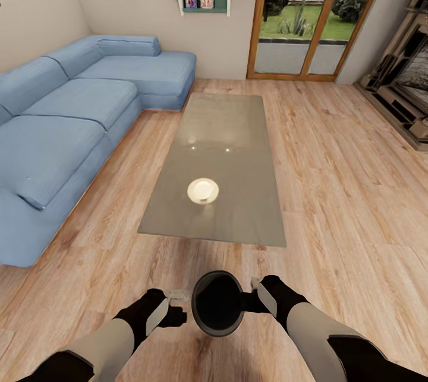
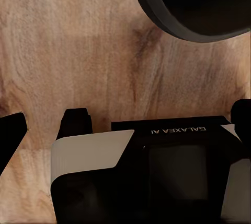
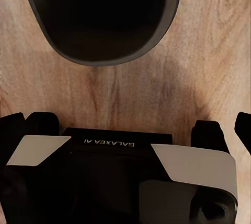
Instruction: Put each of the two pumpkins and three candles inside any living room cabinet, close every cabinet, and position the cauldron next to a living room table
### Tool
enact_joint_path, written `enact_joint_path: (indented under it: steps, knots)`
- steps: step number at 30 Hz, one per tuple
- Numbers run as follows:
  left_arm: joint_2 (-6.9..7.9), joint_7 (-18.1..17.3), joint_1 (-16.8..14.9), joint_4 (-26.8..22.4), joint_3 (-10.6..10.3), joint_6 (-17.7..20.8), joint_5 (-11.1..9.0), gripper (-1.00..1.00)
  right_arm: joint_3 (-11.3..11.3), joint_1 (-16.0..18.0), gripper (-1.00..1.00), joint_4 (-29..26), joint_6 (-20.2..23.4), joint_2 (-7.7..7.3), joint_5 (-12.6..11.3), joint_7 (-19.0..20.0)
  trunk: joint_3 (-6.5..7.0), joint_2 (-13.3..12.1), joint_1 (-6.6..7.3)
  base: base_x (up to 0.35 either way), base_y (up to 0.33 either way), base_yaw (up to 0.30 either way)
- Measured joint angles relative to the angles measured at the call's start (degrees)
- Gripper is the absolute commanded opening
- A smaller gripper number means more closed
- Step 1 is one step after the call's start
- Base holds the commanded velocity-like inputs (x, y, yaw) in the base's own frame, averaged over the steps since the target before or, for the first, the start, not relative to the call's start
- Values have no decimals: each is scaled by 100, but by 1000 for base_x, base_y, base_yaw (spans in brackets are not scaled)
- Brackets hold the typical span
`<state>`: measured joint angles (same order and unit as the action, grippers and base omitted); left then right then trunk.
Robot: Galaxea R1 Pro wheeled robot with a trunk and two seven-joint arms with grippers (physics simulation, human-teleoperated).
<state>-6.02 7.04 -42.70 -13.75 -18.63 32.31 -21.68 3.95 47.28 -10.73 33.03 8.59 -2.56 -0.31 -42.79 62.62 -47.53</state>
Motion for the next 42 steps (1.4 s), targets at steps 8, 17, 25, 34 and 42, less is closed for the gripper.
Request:
enact_joint_path:
  steps: [8,17,25,34,42]
  knots:
    - [543,-12,33,382,-8,-233,-592,100,4,0,100,435,-47,-23,2,1,216,-321,176,0,0,0]
    - [719,-5,67,407,-8,-473,-820,100,-29,-20,100,592,-61,-186,10,3,461,-682,374,0,0,0]
    - [805,-6,73,518,3,-905,-868,100,-33,-153,100,600,-64,-425,14,5,678,-1003,549,0,0,0]
    - [805,-4,77,1172,11,-1500,-972,100,-67,-661,100,603,-188,-654,295,26,922,-1364,747,0,0,0]
    - [803,1,84,1267,1,-1821,-1330,100,-69,-1123,100,799,-842,-848,528,53,1140,-1686,923,0,0,0]
